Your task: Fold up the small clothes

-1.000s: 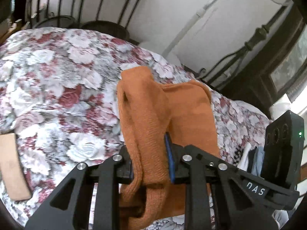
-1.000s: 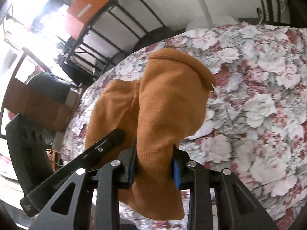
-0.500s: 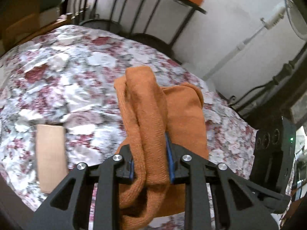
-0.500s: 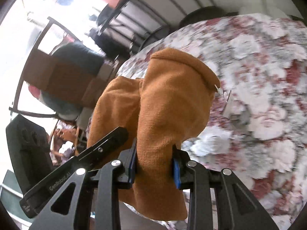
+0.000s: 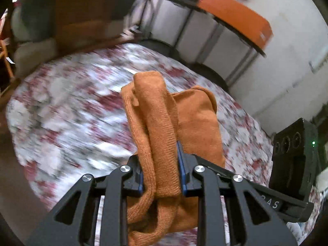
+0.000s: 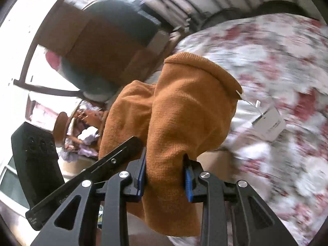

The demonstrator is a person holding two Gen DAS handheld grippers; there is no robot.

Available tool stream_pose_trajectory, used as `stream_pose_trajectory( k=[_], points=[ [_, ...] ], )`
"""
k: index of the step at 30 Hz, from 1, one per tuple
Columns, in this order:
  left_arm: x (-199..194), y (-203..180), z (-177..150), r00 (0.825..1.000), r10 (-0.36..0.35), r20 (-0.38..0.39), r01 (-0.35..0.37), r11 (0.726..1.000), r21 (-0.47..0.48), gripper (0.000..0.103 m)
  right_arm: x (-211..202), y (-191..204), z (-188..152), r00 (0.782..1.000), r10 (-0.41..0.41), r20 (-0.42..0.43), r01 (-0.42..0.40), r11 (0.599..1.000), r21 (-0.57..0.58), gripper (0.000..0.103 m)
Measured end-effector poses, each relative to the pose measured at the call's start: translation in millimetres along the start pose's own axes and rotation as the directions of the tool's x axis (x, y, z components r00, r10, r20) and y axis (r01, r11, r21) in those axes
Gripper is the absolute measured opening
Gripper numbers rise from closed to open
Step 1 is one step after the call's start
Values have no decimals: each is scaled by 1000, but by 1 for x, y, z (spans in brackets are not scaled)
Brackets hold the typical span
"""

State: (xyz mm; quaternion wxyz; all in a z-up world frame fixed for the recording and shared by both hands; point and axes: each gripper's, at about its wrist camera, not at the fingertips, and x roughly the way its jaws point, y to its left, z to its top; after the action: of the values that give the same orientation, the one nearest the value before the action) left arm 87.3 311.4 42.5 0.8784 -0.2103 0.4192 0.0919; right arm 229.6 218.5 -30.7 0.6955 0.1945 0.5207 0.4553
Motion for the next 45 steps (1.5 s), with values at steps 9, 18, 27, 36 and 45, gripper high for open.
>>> stream_pose_trajectory(
  k=[9,18,27,36,45],
  points=[
    [-55,100,42,981,163,110,-153,984,-90,24,91,71,16,989,143,-39,-146,986,-86,31],
    [68,198,-17,961,227,-159,-265,922,-281,35,172,-27,1,979,-134,-155,129,991,-43,31],
    [102,181,-41,847,526,-79,-532,837,-126,95,184,-42,-9,959,-223,-176,203,971,-122,46],
    [37,161,-42,831,555,-33,-553,819,-151,95,111,21,-26,948,-318,-29,296,909,-293,57],
    [76,184,-79,811,547,-209,-579,802,-149,99,157,5,-64,836,-543,-84,451,765,-459,77]
  ],
)
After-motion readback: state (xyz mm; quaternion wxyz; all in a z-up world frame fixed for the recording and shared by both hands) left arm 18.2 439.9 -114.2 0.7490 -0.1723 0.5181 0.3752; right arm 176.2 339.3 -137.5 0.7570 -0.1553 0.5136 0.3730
